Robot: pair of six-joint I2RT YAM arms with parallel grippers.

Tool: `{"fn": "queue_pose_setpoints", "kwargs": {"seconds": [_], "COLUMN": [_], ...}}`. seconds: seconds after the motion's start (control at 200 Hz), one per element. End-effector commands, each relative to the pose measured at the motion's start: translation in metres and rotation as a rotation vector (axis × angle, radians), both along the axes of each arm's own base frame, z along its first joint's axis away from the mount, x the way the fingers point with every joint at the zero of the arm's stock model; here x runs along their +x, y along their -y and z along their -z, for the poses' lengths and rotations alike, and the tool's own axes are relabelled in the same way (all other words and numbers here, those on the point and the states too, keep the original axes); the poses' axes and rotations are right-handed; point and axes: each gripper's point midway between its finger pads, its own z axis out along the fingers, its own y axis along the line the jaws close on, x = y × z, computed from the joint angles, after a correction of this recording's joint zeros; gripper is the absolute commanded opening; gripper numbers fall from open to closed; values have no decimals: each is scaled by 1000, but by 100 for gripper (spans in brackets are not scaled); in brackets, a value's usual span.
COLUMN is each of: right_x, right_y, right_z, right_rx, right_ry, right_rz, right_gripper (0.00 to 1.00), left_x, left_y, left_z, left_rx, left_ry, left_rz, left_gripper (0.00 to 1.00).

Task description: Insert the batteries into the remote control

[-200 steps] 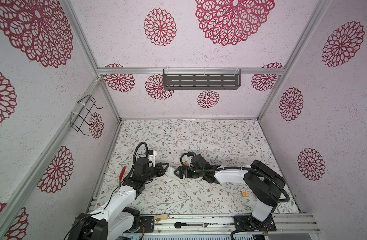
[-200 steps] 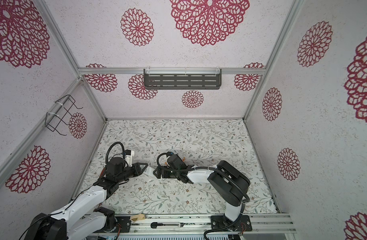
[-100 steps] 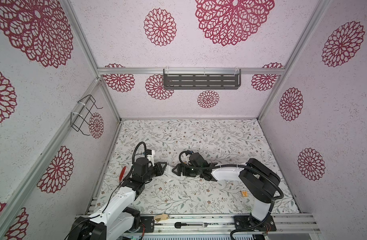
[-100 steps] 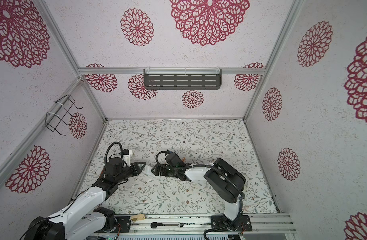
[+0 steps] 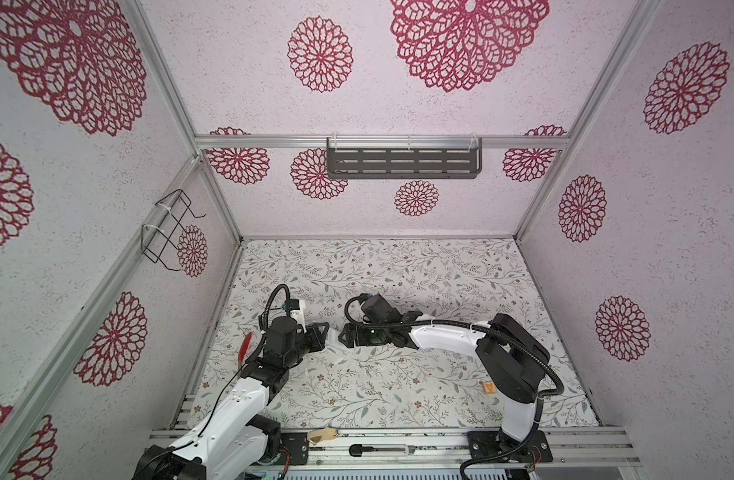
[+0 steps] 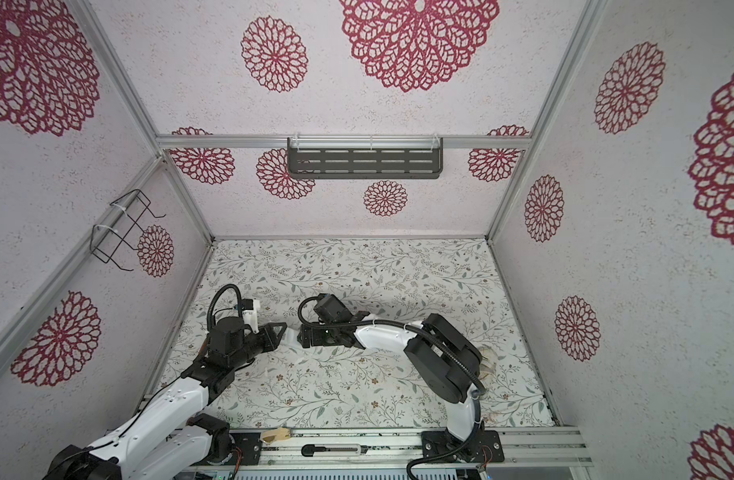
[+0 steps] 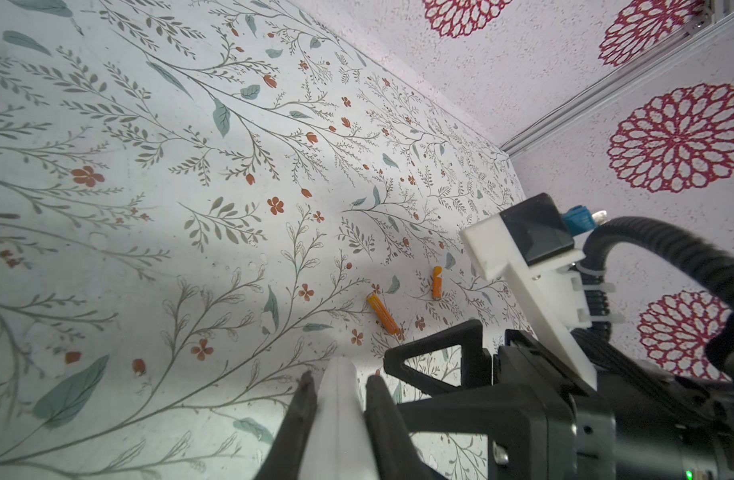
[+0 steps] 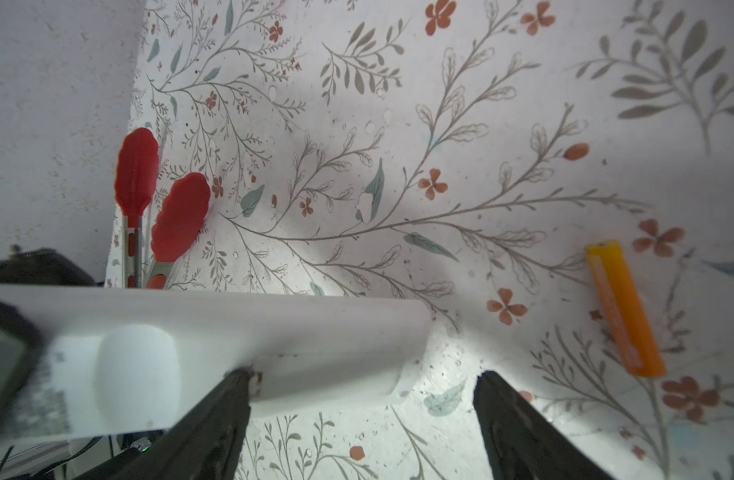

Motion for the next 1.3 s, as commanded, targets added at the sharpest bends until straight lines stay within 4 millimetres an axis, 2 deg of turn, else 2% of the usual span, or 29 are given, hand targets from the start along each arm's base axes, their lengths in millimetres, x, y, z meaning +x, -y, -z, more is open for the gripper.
{"fn": "queue_pose_setpoints", "kwargs": {"seconds": [0.0,0.385,0.921,1.296], "right_x": [-43,-28,-15,-2], "right_y": [45,68,77,97], "right_z": [82,75,50,45], "right_rx": [-401,-557,-613,-632], "right_ry": [-56,22,97,104], "right_rz": [-105,-104,-87,-56], "right_gripper": [85,80,79,79], "left_x": [-20,-23,-25,-26], "left_y": [35,33,29,28], "left_z": [-8,-13,-10,-8], "left_rx": [-22,33,118,142], "left_ry": [8,31,31,23], "left_rz": [192,183,163,159], "left_gripper": [0,0,0,0]}}
